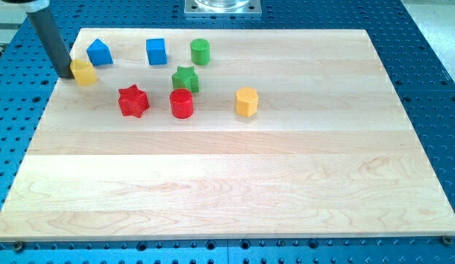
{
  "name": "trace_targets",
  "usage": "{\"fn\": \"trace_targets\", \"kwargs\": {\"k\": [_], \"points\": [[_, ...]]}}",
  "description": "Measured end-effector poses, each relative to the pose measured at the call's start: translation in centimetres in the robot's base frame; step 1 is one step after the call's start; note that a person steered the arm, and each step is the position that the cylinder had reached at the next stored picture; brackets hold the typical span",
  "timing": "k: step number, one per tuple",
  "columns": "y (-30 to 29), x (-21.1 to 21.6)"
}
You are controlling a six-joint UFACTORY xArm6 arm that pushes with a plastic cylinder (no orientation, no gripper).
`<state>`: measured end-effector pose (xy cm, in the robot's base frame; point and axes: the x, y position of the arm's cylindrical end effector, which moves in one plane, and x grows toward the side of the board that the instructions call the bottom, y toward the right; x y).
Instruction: Move the yellow heart to the top left side of the red star
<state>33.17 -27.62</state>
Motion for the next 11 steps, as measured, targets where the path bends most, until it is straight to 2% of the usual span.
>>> {"fn": "trace_targets", "kwargs": {"k": [1, 5, 6, 7, 11], "points": [[4.3, 2.4], [7.4, -1.4], [13.0, -2.2], [13.7, -0.8], [10.3, -0.4]]}}
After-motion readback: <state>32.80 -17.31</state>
